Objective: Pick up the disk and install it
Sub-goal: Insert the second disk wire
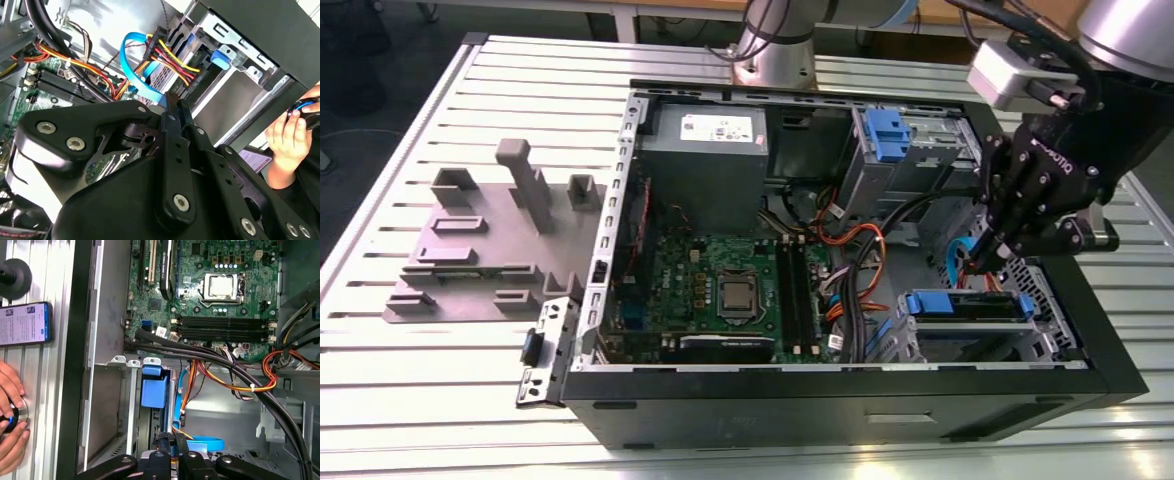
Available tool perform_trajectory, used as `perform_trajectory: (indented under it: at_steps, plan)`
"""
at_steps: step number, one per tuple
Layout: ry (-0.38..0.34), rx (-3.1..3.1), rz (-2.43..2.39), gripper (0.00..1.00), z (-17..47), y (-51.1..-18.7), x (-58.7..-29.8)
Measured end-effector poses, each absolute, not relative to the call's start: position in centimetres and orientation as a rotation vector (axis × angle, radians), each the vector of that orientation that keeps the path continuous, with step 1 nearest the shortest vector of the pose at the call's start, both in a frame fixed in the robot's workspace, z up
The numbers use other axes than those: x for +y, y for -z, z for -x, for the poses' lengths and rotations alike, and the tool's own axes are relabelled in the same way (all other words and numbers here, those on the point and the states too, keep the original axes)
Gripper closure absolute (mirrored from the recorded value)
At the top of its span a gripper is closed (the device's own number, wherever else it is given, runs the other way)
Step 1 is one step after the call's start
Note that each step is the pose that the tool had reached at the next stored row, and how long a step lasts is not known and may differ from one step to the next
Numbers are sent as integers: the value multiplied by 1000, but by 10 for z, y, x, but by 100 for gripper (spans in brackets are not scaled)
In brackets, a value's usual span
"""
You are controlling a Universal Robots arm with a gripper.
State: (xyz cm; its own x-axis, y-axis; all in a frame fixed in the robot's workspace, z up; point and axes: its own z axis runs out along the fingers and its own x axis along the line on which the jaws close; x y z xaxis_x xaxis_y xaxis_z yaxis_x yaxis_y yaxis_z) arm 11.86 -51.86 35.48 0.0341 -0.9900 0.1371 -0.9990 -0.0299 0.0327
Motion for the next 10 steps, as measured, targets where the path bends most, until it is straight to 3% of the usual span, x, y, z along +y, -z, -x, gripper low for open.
perform_trajectory:
  at_steps: [10]
  plan:
    - [-131,-2113,-2180,84,-116,-354,-519]
